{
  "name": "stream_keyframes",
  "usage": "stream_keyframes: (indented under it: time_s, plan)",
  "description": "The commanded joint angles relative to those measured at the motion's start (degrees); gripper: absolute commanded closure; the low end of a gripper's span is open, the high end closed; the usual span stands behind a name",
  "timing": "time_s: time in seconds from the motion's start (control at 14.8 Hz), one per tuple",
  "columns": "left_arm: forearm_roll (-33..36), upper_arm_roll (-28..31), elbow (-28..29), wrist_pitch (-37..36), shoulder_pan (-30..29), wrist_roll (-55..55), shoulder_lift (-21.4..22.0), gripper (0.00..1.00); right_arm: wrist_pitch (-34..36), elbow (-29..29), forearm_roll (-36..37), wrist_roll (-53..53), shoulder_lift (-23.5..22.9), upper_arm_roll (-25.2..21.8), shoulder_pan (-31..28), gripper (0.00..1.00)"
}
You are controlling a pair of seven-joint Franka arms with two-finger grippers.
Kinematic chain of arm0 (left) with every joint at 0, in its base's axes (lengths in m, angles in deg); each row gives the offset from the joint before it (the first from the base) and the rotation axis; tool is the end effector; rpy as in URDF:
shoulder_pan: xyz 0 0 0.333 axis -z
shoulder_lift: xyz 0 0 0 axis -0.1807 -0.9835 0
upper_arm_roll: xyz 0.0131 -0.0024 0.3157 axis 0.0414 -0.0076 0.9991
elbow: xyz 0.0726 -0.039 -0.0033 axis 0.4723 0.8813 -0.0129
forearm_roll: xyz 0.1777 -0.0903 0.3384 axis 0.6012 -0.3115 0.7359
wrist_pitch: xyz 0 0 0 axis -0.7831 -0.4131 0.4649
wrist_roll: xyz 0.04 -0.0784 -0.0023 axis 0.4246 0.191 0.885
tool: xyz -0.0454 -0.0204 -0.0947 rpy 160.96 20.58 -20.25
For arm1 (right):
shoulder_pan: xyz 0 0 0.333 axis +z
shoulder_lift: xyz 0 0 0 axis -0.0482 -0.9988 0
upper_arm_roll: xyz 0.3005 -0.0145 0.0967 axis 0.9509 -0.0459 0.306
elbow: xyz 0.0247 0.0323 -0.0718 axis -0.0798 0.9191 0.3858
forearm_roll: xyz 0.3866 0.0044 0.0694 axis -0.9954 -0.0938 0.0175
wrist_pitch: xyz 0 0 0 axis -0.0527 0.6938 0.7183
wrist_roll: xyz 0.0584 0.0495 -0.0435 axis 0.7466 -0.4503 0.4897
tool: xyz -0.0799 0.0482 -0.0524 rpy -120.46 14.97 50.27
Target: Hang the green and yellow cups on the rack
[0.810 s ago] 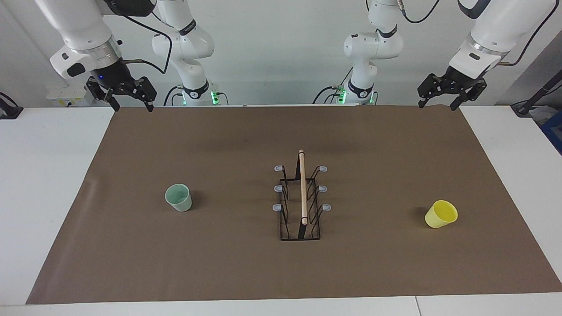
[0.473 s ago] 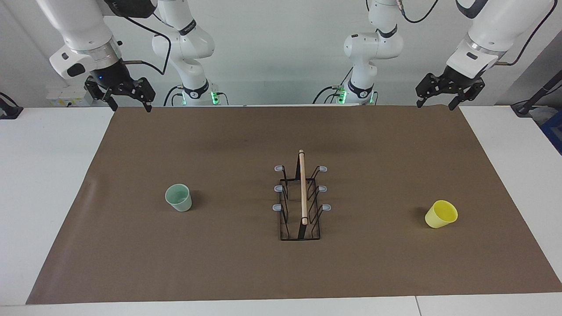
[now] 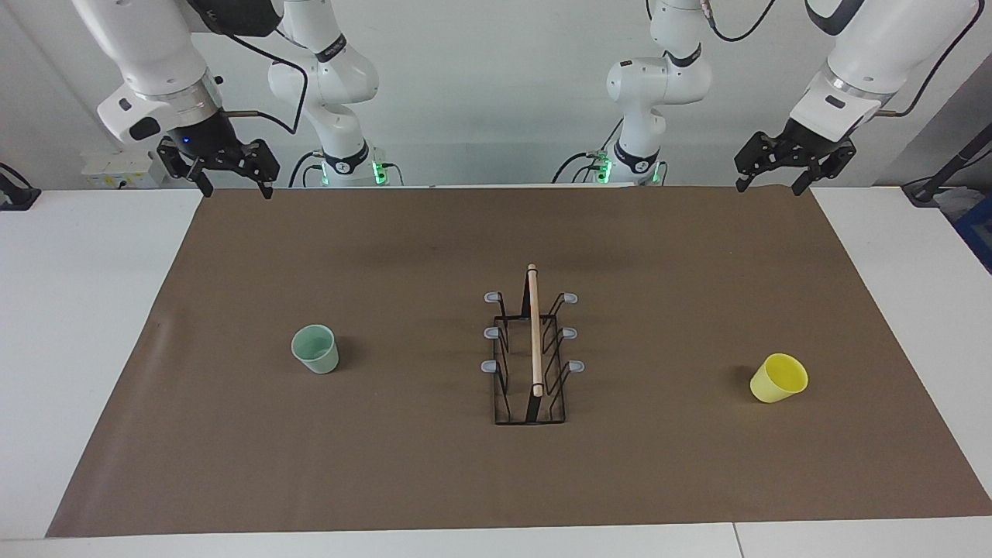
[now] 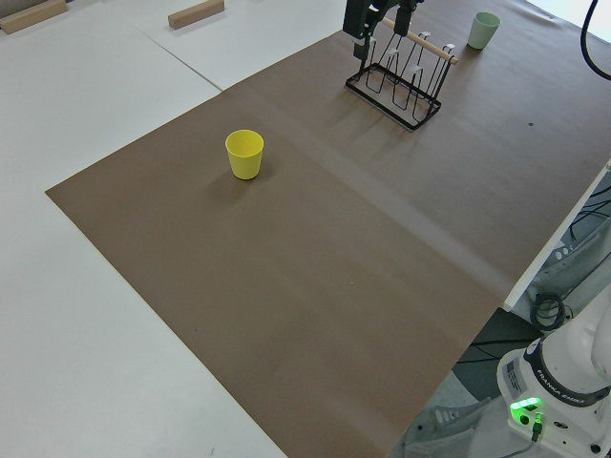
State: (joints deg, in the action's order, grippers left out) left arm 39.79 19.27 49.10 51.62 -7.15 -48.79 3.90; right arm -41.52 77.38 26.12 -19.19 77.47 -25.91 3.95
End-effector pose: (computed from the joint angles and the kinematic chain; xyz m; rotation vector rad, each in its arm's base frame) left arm 0.5346 -0.0215 0.6343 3.0920 -0.1329 -0.1128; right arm 0.5189 -0.0138 0.6067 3.0898 -0.0724 -0.1303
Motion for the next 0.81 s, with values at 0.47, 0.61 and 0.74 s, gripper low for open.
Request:
stream_keyframes:
  time_s: [0.47,0.61,0.74]
  plan:
    - [-6.91,6.17,-25.57,-0.23,-3.69,22.69,-25.81,0.00,-1.16,-20.48,4.30,1.80,-29.87,3.75,0.57,0.00]
    - [-8.76,6.52,-27.09,0.20,-4.48,30.07,-28.28,0.00,-1.68,-23.82,5.79,3.56,-34.10,4.99,0.31,0.00]
    - [-9.82,6.35,-29.19,0.73,-5.45,37.29,-31.18,0.00,-1.34,-29.08,7.12,5.41,-39.71,5.25,0.83,0.00]
